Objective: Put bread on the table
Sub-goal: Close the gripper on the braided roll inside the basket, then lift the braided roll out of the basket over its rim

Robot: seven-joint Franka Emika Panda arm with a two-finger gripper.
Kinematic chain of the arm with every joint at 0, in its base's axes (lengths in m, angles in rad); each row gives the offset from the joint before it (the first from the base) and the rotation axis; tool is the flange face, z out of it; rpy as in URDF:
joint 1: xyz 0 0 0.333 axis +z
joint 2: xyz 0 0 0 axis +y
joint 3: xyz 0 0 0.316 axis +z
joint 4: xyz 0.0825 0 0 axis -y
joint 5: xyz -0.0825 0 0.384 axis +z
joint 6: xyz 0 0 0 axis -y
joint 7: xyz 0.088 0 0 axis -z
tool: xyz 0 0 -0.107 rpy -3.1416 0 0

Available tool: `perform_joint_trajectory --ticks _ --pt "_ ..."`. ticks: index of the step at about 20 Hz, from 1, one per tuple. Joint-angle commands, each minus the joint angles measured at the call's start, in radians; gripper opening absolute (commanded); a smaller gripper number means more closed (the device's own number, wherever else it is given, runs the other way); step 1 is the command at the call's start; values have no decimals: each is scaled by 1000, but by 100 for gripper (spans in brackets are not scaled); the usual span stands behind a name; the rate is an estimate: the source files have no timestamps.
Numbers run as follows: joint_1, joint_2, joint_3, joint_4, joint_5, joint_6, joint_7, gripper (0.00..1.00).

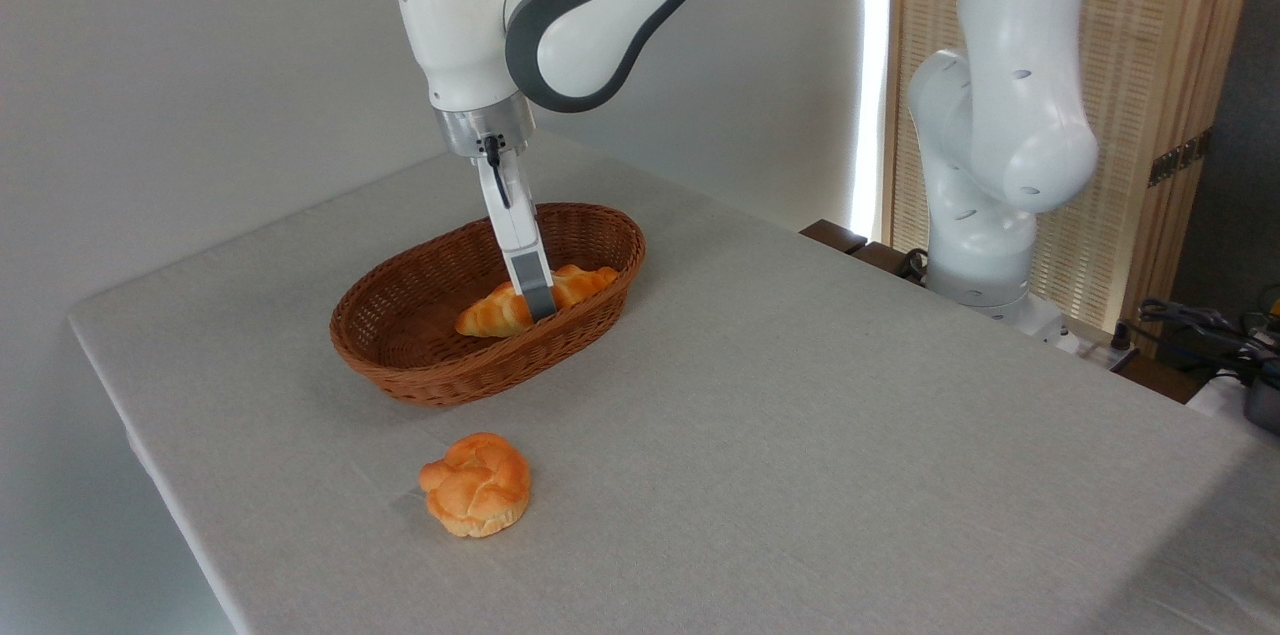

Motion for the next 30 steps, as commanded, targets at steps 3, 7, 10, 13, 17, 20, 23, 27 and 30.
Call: perform_joint_trajectory --ticks 3,7,10,13,17,20,23,27,30 --pt "2 -5 6 -2 -17 22 7 39" --pt "5 -14 22 40 -81 19 7 40" --pt "8 -14 25 91 -151 19 2 41" --pt "8 -17 45 110 -190 14 -2 41" --pt "8 -57 106 120 -185 -56 4 43" --pt "6 -91 198 157 -164 -186 31 47" --pt "6 -120 272 163 -109 -283 120 49" --pt "6 -108 347 133 0 -332 198 64" --pt "6 -89 399 100 29 -322 249 70"
